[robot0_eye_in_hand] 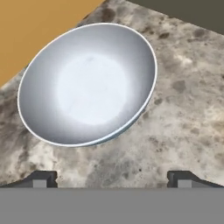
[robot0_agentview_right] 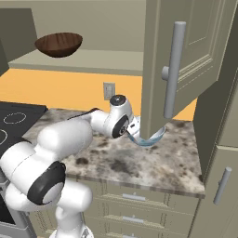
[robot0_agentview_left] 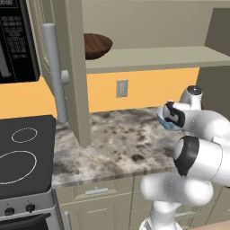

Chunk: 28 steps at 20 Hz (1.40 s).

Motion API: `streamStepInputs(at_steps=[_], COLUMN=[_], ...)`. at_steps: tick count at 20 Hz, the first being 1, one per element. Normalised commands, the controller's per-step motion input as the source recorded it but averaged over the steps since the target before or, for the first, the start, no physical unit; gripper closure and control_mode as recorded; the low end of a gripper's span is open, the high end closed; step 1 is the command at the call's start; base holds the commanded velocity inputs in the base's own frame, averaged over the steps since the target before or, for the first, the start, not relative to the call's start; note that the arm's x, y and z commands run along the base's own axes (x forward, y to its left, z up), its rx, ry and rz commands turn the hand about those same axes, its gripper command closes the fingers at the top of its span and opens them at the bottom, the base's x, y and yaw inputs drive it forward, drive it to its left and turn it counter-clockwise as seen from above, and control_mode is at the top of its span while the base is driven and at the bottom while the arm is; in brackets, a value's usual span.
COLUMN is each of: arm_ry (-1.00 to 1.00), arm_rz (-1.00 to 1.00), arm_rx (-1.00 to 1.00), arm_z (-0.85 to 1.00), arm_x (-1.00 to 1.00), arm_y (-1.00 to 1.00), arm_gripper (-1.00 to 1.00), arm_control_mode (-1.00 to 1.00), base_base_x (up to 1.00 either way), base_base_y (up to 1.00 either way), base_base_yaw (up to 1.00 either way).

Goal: Open the cabinet. Pick the bowls from the counter and place them in the cabinet. Then close the cabinet.

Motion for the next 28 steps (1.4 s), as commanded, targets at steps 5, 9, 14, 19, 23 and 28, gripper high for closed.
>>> streamStepInputs(at_steps=[5,9,14,19,23,28], arm_ry=[0.04,0.05,0.04,0.01,0.00,0.00], arm_rz=[0.00,0.00,0.00,0.00,0.00,0.00], arm_rx=[0.00,0.00,0.00,0.00,0.00,0.00], arm_z=[-0.18,-0.16,-0.16,-0.21,-0.31,-0.14], arm_x=[0.32,0.30,0.30,0.26,0.01,-0.02], arm_y=[-0.11,-0.11,-0.12,-0.09,0.00,-0.04], arm_gripper=[-1.00,-1.00,-1.00,-1.00,-1.00,-1.00], arm_control_mode=[-1.00,-1.00,-1.00,-1.00,-1.00,-1.00], base_base_x=[0.00,0.00,0.00,0.00,0.00,0.00], base_base_y=[0.00,0.00,0.00,0.00,0.00,0.00], base_base_yaw=[0.00,0.00,0.00,0.00,0.00,0.00])
